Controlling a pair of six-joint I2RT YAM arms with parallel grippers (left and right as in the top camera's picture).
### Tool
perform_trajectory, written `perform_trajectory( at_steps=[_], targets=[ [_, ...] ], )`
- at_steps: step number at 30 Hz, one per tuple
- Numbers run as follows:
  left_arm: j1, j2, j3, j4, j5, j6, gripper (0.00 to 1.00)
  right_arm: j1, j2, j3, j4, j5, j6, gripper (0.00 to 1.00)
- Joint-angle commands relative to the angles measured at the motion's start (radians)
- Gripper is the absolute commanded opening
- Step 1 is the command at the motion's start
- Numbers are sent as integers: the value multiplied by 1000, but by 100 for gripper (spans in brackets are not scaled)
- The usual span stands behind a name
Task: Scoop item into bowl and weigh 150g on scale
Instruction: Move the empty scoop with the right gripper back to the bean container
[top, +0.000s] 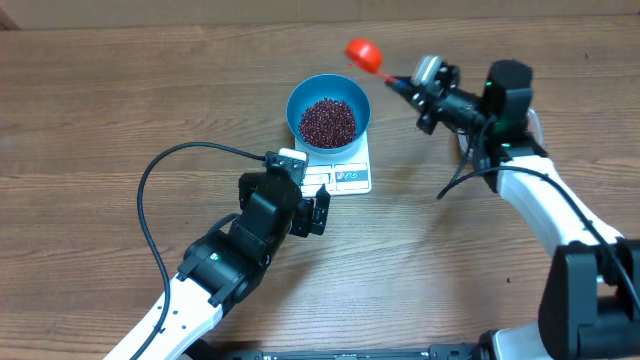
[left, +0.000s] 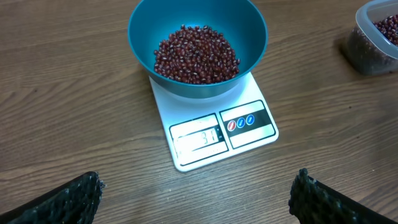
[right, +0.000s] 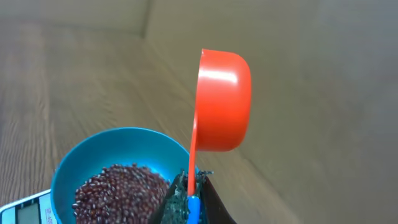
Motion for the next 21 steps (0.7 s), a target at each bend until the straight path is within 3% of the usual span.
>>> perform_trajectory(
  at_steps=[1,7,21],
  targets=[
    [5,1,23,1,-18,-19,100,-53,-46,2,-48,57,111,4],
    [5,1,24,-1,-18,-19,100,-151,-114,2,-217,70,147,4],
    [5,1,24,0,-22,-15,100,-370,-280,2,-651,83,517,4]
  ],
)
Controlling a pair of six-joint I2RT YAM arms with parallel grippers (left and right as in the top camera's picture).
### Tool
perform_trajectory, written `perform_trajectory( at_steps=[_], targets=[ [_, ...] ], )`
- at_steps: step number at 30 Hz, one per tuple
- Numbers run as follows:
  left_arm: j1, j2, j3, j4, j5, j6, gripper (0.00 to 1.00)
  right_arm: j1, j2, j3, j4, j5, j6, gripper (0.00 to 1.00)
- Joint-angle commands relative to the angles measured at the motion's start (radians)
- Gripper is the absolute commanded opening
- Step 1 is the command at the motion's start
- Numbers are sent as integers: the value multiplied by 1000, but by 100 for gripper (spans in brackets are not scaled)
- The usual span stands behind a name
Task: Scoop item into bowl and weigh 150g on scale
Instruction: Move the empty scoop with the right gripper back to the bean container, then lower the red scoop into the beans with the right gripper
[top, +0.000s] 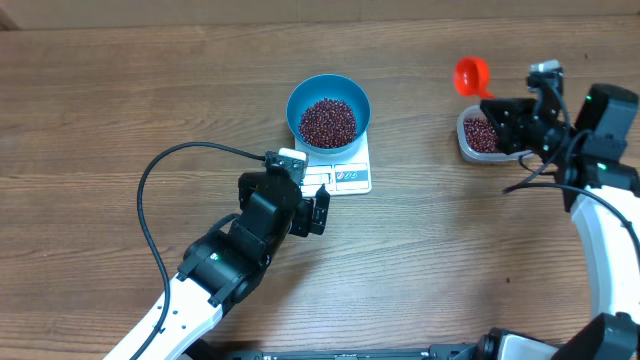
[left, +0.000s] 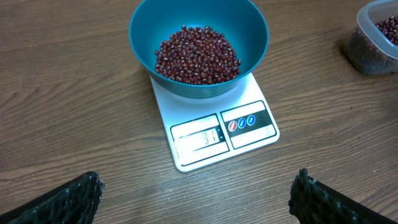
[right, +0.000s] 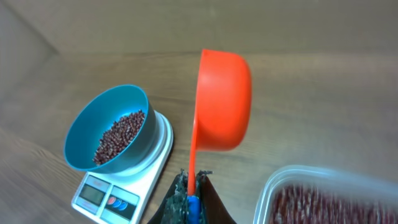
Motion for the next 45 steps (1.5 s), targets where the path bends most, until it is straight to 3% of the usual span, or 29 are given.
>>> perform_trajectory(
  at_steps=[1,7,14,18,25,40,45],
  targets=[
    [5,1,23,1,-18,-16,100,-42,-46,2,-60,4,154,4],
    [5,1,23,1,-18,-16,100,-85,-50,2,-223,3,200,4],
    [5,1,23,0,-18,-16,100,-86,-59,19,-349,37,87,3],
    [5,1,23,0,-18,-16,100,-86,-60,82,-451,156,80,3],
    [5,0,23,0,-18,-16,100,-84,-60,200,-554,198,27,4],
    [5,1,23,-3,-17,-16,100,114,-24,276,-651,770,6,4],
    [5,1,23,-4,-17,-16,100,137,42,276,-644,861,9,4]
  ],
)
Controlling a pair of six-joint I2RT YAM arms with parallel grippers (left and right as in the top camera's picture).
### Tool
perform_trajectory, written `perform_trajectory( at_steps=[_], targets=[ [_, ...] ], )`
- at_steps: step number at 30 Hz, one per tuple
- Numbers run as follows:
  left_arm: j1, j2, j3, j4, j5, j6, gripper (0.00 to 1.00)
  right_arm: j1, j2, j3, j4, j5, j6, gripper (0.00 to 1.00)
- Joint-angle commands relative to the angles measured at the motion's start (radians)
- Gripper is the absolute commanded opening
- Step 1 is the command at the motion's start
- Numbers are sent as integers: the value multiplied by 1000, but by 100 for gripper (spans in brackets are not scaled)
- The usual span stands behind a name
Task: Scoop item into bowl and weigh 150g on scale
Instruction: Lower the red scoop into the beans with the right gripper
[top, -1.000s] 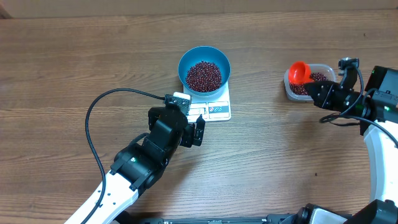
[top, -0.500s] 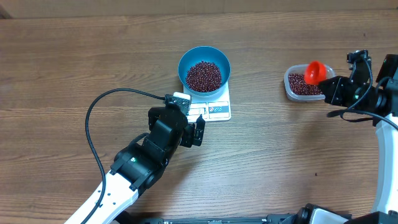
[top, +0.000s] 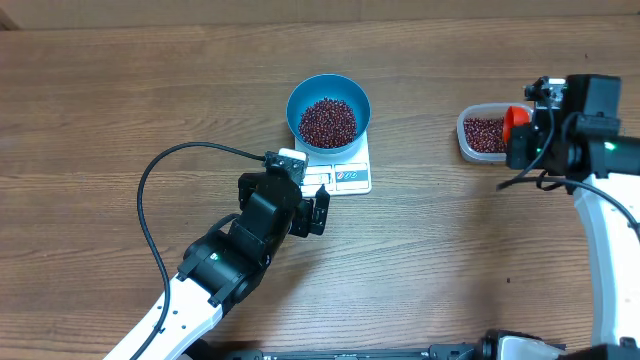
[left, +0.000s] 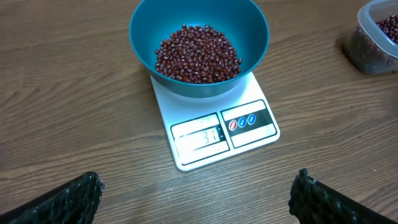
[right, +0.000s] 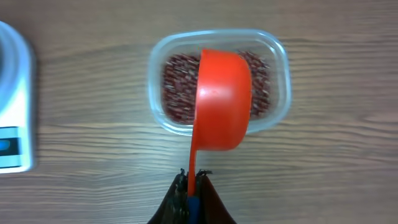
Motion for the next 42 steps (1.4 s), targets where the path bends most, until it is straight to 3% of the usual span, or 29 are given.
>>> perform_trajectory(
  at_steps=[1,25,42],
  targets=[
    [5,1,23,0,-17,-16,100,5,58,28,9,133,-1,4],
    [5,1,23,1,-17,-16,100,3,310,27,110,130,-8,4],
    [5,1,23,1,-17,-16,99,3,367,27,105,-48,-8,4]
  ],
)
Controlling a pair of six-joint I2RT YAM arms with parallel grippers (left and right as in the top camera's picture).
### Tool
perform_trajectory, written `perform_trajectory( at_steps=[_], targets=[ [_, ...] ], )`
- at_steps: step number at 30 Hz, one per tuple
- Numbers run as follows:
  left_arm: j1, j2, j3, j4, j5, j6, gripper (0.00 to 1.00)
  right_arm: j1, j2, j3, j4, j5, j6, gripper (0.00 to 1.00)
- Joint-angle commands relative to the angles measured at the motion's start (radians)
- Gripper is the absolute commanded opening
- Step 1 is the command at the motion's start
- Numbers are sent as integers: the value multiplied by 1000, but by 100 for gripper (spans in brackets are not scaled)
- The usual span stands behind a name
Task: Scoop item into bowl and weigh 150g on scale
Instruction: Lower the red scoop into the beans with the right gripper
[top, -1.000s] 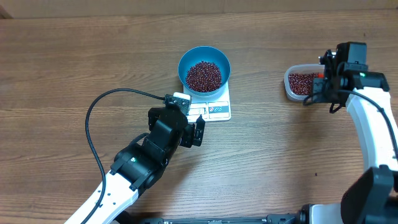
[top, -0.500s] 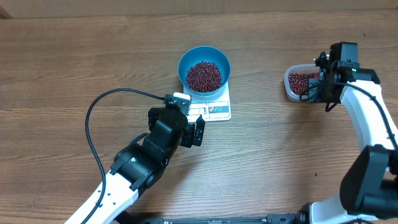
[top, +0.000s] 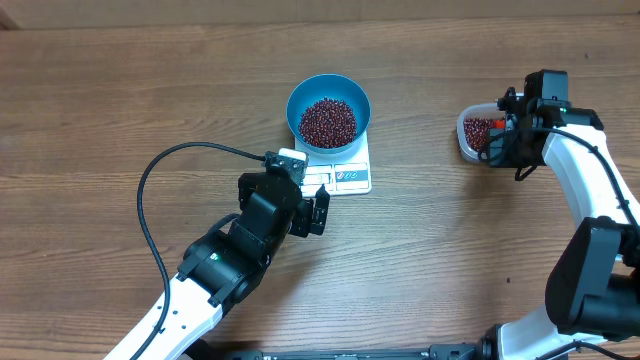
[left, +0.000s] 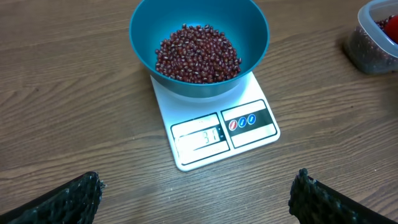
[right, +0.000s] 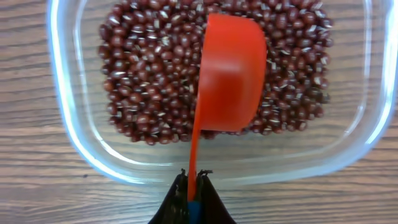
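Note:
A blue bowl (top: 328, 108) of red beans sits on a white scale (top: 348, 176) at mid table; the same bowl (left: 199, 43) and scale (left: 214, 134) fill the left wrist view, the display too dim to read surely. My right gripper (right: 193, 180) is shut on the handle of an orange scoop (right: 230, 74), whose cup hangs sideways close above the beans in a clear tub (right: 74, 146). In the overhead view that right gripper (top: 505, 135) is at the tub (top: 470, 135). My left gripper (left: 196, 193) stands open in front of the scale, holding nothing.
A black cable (top: 160, 175) loops across the table left of my left arm. The tub of beans also shows at the right edge of the left wrist view (left: 370, 46). The wooden table (top: 100, 90) stretches around both.
My right gripper has come down closer to the tub, so the scoop now hangs right over the beans. The left arm, bowl and scale have not moved.
My right gripper held the empty scoop beside the bowl on the scale. Then it was off to the right near the tub, then above the tub. Now the scoop is low over the tub's beans. The left gripper stayed open before the scale.

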Motion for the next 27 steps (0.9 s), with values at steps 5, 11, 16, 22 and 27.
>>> perform_trajectory(
  at_steps=[5,11,16,22,27],
  targets=[
    [5,1,23,1,-17,-16,99,3,15,24,1,-100,-5,4],
    [5,1,23,1,-16,-16,100,3,15,24,0,-139,-5,4],
    [5,1,23,0,-13,-16,100,3,15,24,0,-177,-5,4],
    [5,1,23,0,-13,-16,99,3,15,24,0,-214,-5,4],
    [5,1,23,0,-13,-16,99,3,15,24,2,-268,-5,4]
  ],
)
